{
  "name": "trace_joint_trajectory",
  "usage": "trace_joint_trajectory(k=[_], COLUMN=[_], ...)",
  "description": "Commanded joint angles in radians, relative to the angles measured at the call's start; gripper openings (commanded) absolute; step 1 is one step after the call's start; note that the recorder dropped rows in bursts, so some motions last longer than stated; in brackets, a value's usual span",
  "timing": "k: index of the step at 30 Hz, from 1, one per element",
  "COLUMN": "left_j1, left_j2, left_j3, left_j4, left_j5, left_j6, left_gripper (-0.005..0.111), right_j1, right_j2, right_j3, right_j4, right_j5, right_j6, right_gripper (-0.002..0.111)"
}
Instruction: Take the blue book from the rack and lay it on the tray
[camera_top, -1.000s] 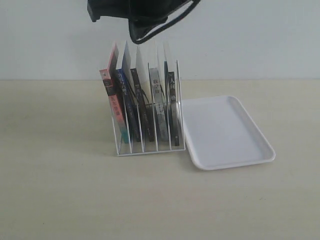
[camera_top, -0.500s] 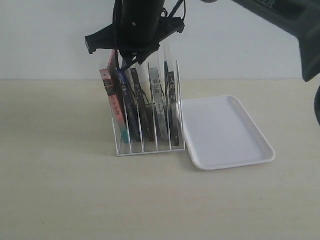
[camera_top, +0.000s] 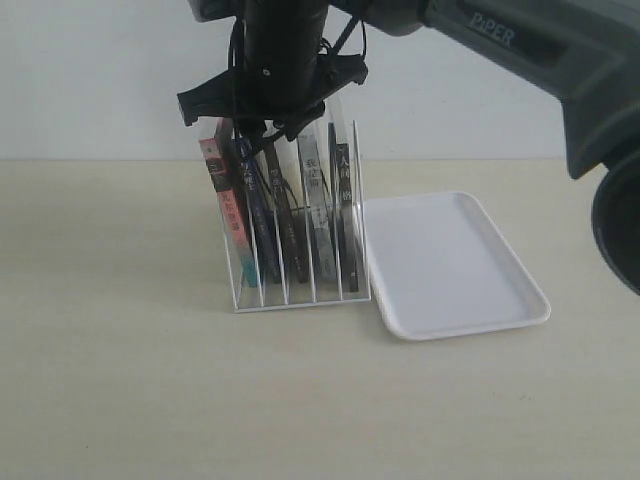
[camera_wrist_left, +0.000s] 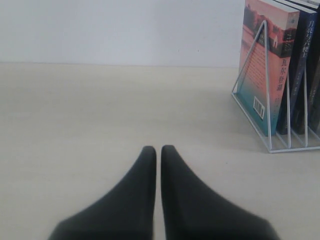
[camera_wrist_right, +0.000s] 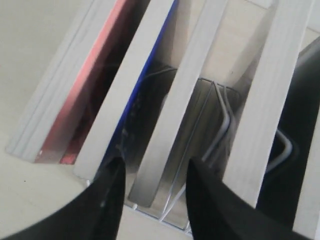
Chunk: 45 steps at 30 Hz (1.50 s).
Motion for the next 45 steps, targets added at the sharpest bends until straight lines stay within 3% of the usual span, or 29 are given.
trace_joint_trajectory(k=[1, 12, 14, 18, 30, 37, 45], left_j1=[0.002, 0.002, 0.002, 0.002, 0.002, 0.002, 0.002], left_j2=[-0.003, -0.003, -0.003, -0.003, -0.003, -0.003, -0.003], left_j3=[-0.001, -0.001, -0.001, -0.001, -0.001, -0.001, -0.001], left_j4=[-0.004, -0.004, -0.004, -0.004, -0.004, -0.004, -0.004], left_j5=[-0.004, -0.004, -0.004, -0.004, -0.004, -0.004, -0.004], left_j6=[0.000, 0.000, 0.000, 0.000, 0.000, 0.000, 0.000], left_gripper=[0.004, 0.004, 0.004, 0.004, 0.004, 0.004, 0.004], right_j1=[-0.020, -0.049, -0.051, -0.051, -0.051, -0.051, -0.051], right_j2=[0.011, 0.037, 0.039, 0.039, 0.023, -0.027, -0.029], right_j3=[-0.009, -0.009, -0.009, -0.009, -0.016, -0.192, -0.201], right_j4=[-0.013, -0.009, -0.005, -0.005, -0.007, -0.009, -0.009], right_j5=[-0.010, -0.024, -0.023, -0.020, -0.015, 0.041, 0.041], right_j6=[0.026, 0.050, 0.050, 0.052, 0.052, 0.041, 0.032], right_gripper=[0.039, 0.038, 0.030, 0.000, 0.000, 0.000, 0.000])
